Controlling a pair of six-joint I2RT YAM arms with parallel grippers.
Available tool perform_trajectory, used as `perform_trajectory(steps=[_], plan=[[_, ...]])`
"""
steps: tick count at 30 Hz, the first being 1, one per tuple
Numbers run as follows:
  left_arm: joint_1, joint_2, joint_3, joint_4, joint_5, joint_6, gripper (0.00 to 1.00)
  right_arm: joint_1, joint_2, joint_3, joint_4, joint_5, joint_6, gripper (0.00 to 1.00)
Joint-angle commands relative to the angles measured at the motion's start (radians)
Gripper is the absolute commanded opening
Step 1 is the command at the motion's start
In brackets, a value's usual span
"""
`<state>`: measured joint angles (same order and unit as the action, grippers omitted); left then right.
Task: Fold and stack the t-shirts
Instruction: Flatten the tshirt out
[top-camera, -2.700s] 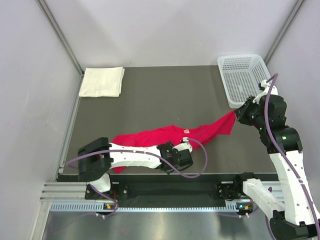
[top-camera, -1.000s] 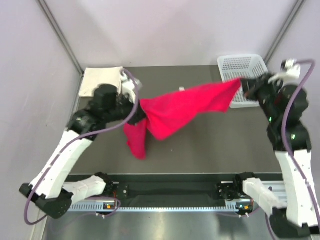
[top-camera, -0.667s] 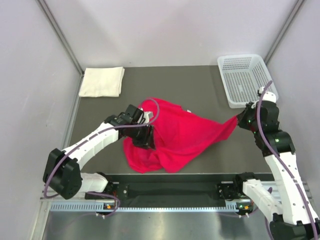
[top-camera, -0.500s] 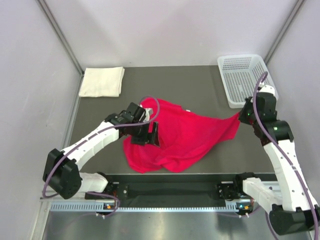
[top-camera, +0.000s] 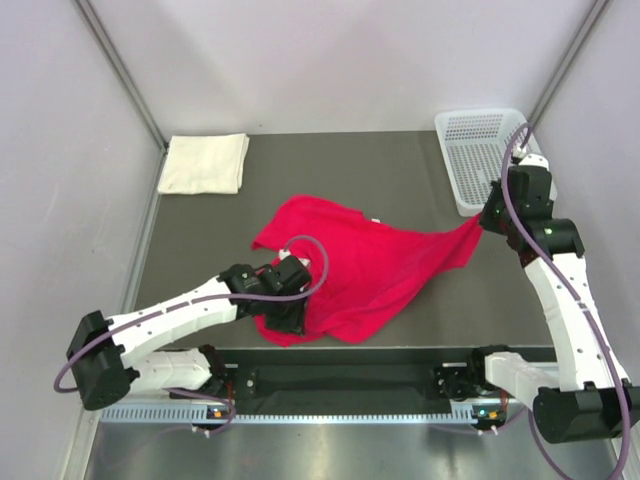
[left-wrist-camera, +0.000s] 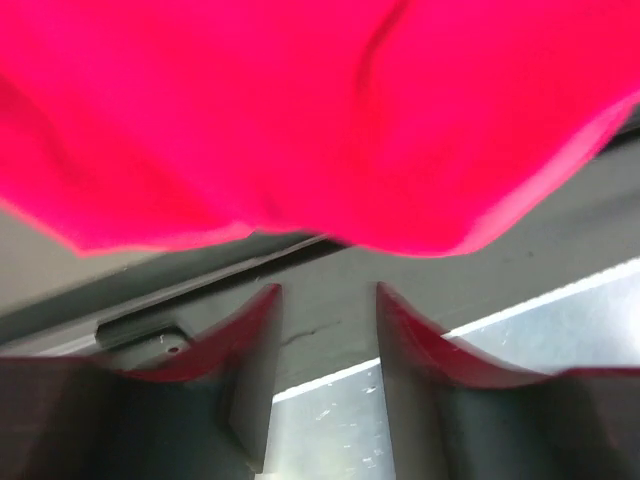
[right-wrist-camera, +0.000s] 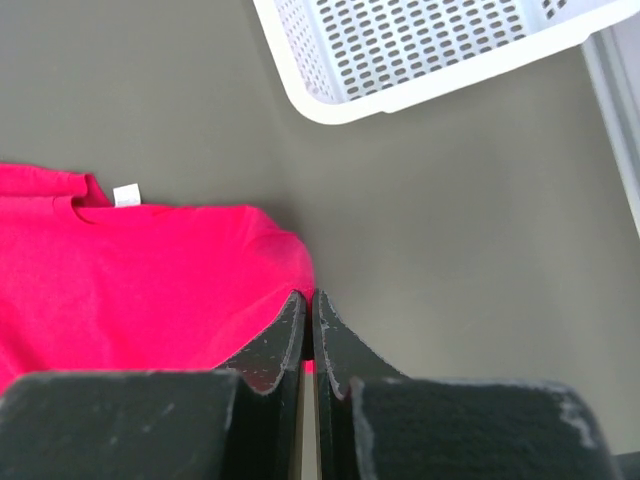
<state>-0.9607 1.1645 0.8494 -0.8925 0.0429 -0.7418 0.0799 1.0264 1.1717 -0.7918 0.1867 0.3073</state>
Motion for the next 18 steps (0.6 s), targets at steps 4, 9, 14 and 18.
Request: perform_trajectory(steps=[4, 9, 14, 18], plan=[[-0.010, -0.158, -0.067, -0.121, -0.198, -0.227, 0.26, -0.017, 0.066, 0.083, 0.058, -0.041, -0.022, 0.00], [-0.010, -0.172, -0.157, -0.109, -0.192, -0.336, 0.51, -0.019, 0.080, 0.095, 0.065, -0.070, -0.020, 0.00], [0.003, -0.131, -0.190, -0.031, -0.225, -0.347, 0.46, -0.017, 0.069, 0.089, 0.069, -0.090, -0.016, 0.00], [0.053, -0.063, -0.219, 0.050, -0.206, -0.320, 0.59, -0.017, 0.072, 0.094, 0.068, -0.104, -0.013, 0.00]])
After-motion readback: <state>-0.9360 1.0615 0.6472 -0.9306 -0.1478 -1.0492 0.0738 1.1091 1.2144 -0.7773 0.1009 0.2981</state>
